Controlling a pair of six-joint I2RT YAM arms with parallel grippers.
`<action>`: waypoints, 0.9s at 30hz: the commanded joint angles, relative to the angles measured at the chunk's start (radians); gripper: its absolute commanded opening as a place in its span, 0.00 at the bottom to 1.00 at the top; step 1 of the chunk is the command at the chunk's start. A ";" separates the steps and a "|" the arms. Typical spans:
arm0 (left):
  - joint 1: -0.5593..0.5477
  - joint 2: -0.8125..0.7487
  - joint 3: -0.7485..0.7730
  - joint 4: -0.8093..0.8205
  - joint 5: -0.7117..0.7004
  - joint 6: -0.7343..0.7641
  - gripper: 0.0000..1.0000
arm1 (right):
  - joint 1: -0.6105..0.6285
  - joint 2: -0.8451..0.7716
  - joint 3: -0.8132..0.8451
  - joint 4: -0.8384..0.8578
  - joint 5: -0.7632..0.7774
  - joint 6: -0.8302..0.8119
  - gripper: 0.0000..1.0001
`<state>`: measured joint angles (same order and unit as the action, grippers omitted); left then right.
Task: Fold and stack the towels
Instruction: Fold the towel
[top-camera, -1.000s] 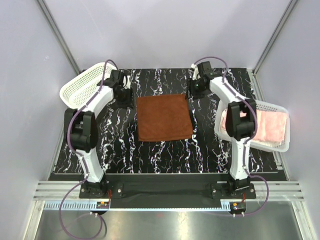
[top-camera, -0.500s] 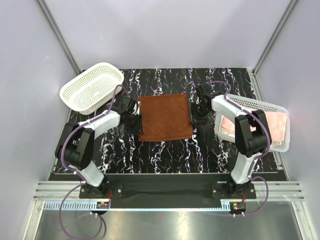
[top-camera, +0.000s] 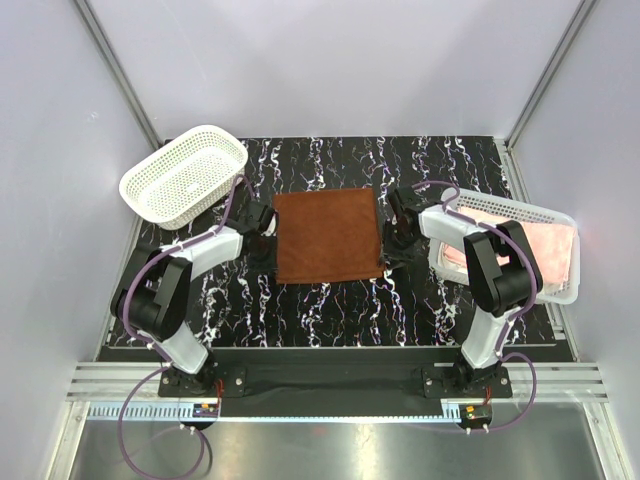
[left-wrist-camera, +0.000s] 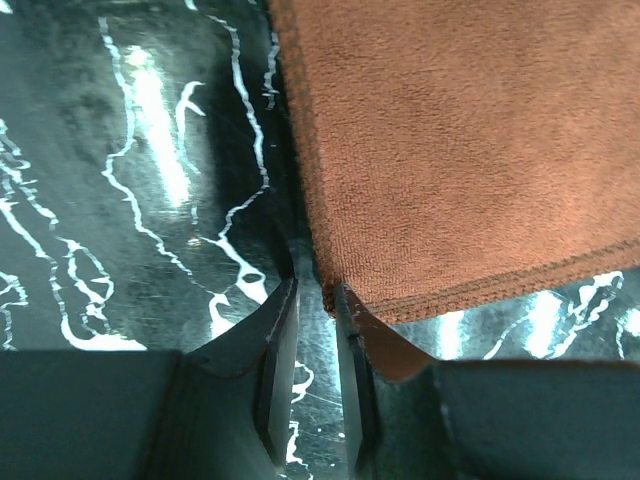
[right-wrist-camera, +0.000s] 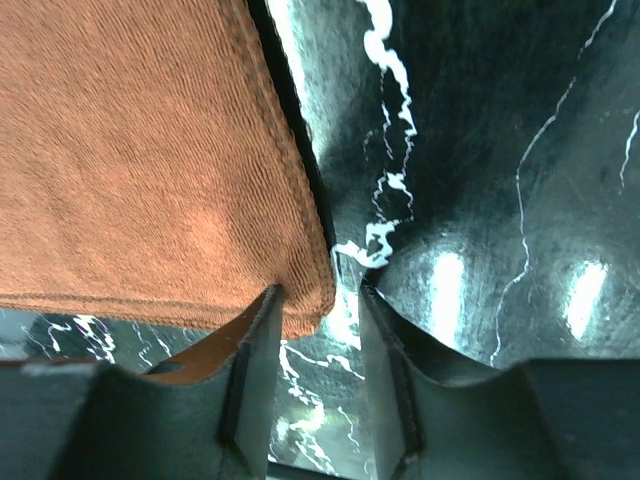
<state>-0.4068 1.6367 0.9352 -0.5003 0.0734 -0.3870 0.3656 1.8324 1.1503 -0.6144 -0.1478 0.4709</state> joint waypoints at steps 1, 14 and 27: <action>-0.004 -0.037 0.027 -0.004 -0.064 -0.006 0.26 | 0.006 -0.053 -0.021 0.065 0.019 0.034 0.41; 0.000 -0.127 0.060 -0.004 -0.043 -0.068 0.42 | 0.007 -0.094 -0.069 0.110 0.011 0.069 0.36; 0.002 -0.055 -0.027 0.081 0.012 -0.105 0.36 | 0.007 -0.093 -0.089 0.125 0.010 0.068 0.35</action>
<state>-0.4065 1.5581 0.9314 -0.4801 0.0570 -0.4713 0.3656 1.7733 1.0687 -0.5163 -0.1486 0.5285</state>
